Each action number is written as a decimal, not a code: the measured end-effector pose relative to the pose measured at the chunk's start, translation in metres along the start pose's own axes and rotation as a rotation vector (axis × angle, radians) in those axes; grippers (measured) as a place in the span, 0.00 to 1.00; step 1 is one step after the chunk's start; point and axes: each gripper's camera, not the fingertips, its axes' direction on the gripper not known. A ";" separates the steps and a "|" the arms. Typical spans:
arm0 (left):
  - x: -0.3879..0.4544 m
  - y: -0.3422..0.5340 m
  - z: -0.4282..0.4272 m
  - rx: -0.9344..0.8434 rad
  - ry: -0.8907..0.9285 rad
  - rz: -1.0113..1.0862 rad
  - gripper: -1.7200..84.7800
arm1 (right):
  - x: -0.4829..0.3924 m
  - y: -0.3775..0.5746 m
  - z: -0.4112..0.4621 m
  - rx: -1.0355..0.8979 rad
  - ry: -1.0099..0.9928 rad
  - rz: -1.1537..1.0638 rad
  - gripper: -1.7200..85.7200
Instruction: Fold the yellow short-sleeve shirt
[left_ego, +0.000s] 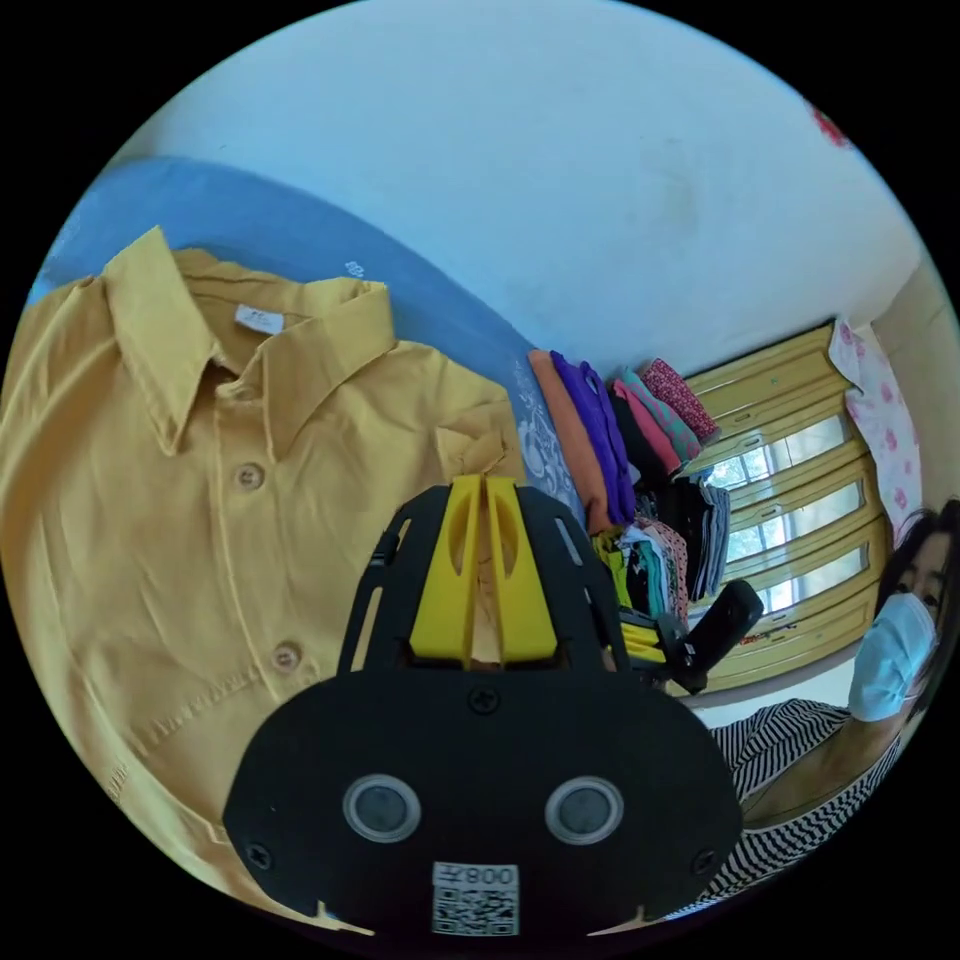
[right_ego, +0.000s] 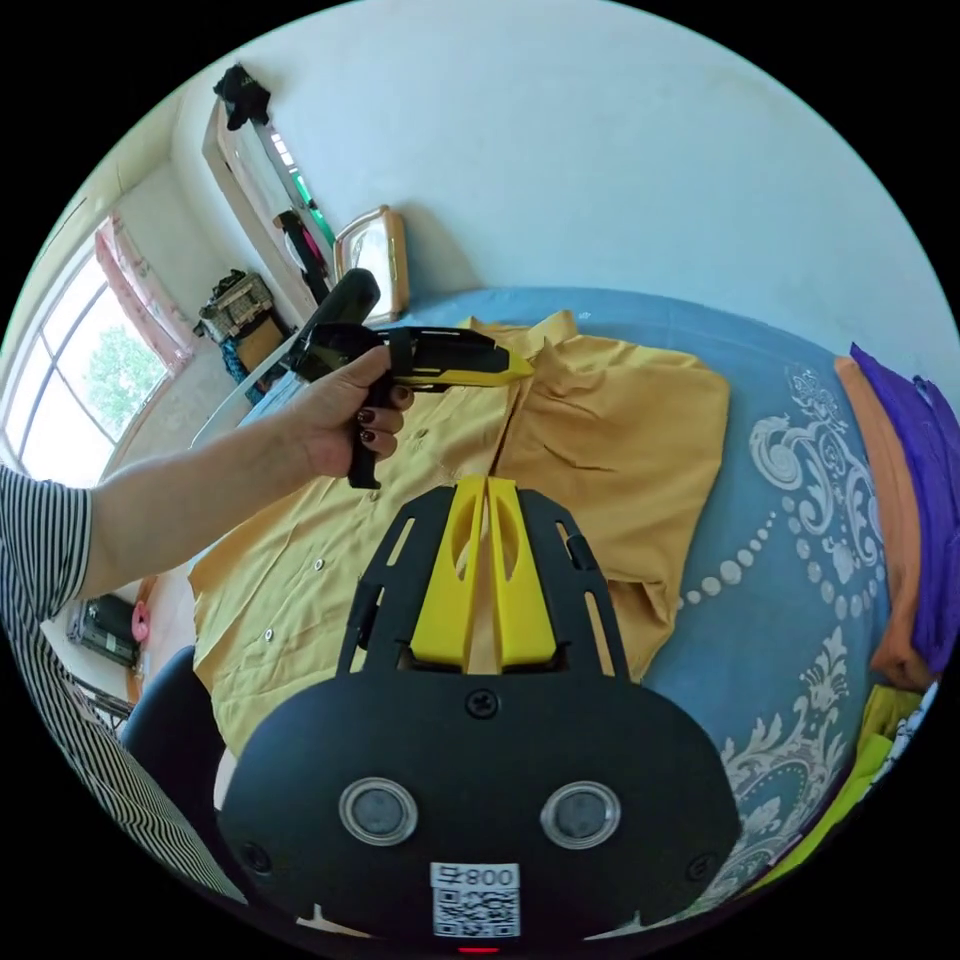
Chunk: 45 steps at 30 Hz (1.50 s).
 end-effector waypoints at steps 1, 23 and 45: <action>-0.014 0.003 -0.001 0.001 0.005 -0.021 0.03 | -0.002 -0.004 0.004 -0.016 -0.004 -0.003 0.02; -0.128 0.040 0.046 -0.081 -0.378 0.176 0.02 | -0.061 -0.133 -0.019 -0.125 -0.145 -0.029 0.02; -0.266 0.121 0.054 -0.022 -0.429 0.209 0.02 | -0.136 -0.241 -0.050 -0.238 0.047 0.003 0.02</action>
